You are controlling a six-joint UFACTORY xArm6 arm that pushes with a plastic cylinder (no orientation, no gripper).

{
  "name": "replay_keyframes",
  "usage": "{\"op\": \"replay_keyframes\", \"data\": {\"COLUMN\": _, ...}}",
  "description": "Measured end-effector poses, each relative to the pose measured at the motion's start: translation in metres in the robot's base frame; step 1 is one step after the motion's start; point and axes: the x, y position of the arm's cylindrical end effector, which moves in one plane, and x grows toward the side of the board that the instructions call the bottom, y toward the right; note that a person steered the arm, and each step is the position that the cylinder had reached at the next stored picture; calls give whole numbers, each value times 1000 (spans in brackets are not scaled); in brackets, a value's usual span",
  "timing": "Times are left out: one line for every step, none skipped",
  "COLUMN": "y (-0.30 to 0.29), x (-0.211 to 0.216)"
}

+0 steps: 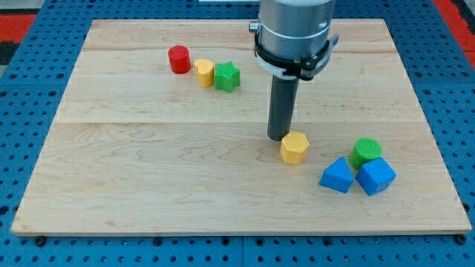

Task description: Move the yellow hexagon closer to the blue triangle

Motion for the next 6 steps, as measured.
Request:
{"op": "replay_keyframes", "data": {"y": 11, "x": 7}}
{"op": "replay_keyframes", "data": {"y": -3, "x": 10}}
{"op": "replay_keyframes", "data": {"y": -30, "x": 23}}
{"op": "replay_keyframes", "data": {"y": -23, "x": 29}}
{"op": "replay_keyframes", "data": {"y": 1, "x": 29}}
{"op": "replay_keyframes", "data": {"y": 20, "x": 29}}
